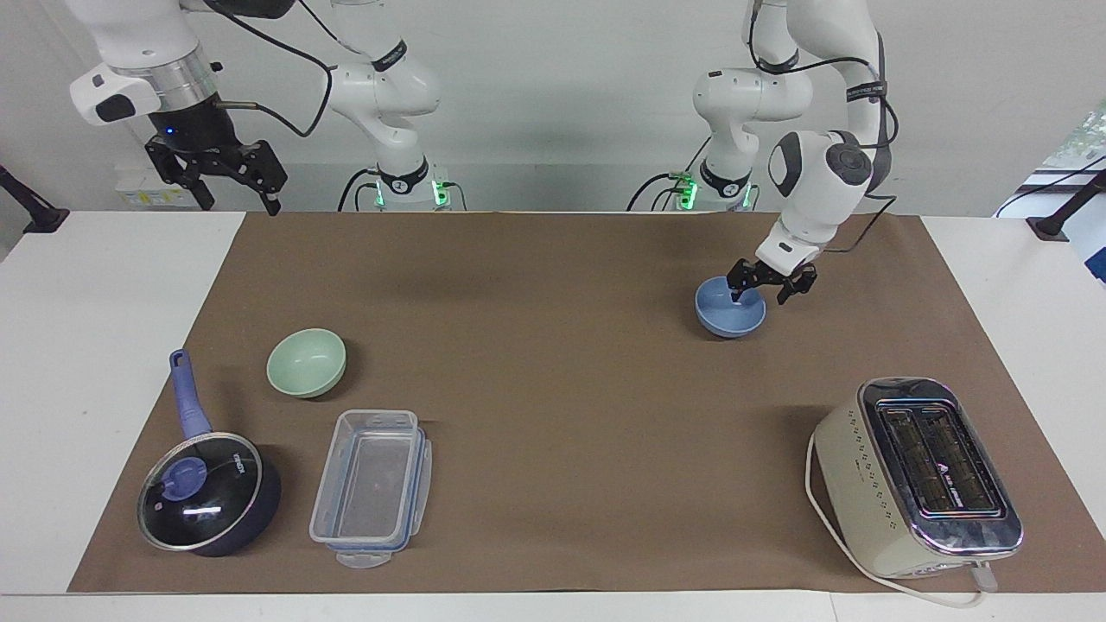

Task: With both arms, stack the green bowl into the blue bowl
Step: 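Reach the left gripper to the rim of the blue bowl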

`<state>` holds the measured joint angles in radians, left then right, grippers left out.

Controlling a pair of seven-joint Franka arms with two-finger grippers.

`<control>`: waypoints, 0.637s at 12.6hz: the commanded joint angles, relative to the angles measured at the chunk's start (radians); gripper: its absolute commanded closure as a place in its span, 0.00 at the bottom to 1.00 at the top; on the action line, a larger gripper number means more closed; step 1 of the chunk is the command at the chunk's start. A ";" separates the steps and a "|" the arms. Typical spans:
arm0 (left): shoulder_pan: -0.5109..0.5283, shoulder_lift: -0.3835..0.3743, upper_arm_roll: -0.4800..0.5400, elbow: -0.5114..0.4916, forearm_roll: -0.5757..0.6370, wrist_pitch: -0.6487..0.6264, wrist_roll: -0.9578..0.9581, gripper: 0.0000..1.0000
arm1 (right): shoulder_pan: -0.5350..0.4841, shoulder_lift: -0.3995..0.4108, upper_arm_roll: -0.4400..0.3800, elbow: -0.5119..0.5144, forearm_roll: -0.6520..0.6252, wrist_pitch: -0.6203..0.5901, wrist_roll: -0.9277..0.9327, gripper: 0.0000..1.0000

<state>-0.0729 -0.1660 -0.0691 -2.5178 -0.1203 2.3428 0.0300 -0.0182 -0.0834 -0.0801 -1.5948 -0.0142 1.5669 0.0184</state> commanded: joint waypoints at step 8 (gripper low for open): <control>-0.015 -0.032 0.008 -0.064 -0.018 0.024 -0.043 1.00 | -0.006 -0.007 0.003 -0.007 0.020 -0.005 0.014 0.00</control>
<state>-0.0727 -0.1660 -0.0674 -2.5466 -0.1210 2.3492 0.0200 -0.0182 -0.0834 -0.0801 -1.5948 -0.0141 1.5669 0.0184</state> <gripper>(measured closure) 0.811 0.000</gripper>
